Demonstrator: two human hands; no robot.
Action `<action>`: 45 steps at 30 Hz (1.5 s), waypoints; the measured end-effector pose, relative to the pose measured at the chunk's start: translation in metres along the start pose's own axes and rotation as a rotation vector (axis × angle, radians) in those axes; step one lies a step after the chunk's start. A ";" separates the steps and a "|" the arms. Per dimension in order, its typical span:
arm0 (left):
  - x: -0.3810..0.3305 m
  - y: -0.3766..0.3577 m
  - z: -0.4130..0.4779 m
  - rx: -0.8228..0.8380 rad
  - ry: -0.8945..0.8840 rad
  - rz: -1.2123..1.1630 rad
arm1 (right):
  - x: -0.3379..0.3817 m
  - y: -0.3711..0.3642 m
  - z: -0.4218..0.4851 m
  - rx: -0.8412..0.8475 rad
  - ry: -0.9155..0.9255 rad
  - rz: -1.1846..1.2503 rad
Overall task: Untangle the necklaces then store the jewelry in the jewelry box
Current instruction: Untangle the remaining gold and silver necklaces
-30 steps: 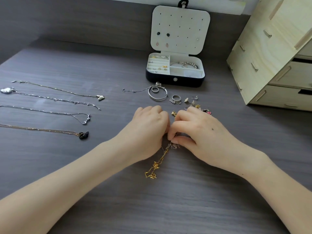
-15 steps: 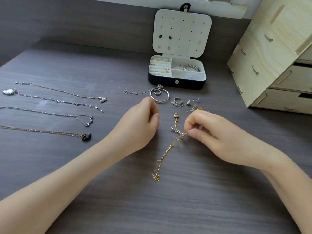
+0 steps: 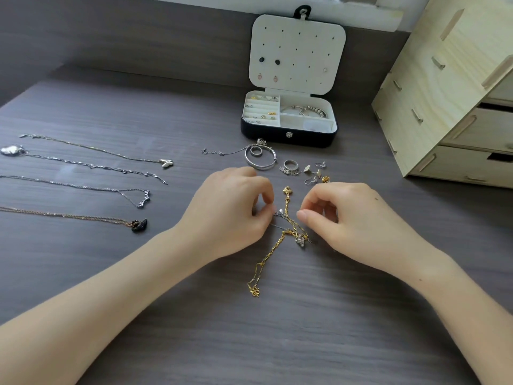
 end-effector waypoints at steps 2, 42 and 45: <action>-0.002 -0.007 0.003 0.040 -0.003 -0.047 | 0.002 -0.006 0.001 0.003 -0.023 -0.011; 0.006 -0.014 0.009 0.079 0.092 -0.417 | -0.015 0.000 -0.004 0.132 -0.225 0.138; 0.007 -0.014 0.009 0.063 0.108 -0.550 | -0.015 0.002 -0.004 0.062 -0.233 0.080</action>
Point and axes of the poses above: each hand's wrist, its own z-axis towards the middle knuckle, its own y-axis out of the back of the hand, x = y × z, the point moved 6 cm from there along z, towards the middle knuckle, and after that the axes turned 5 degrees about x, right-handed, at the moved point
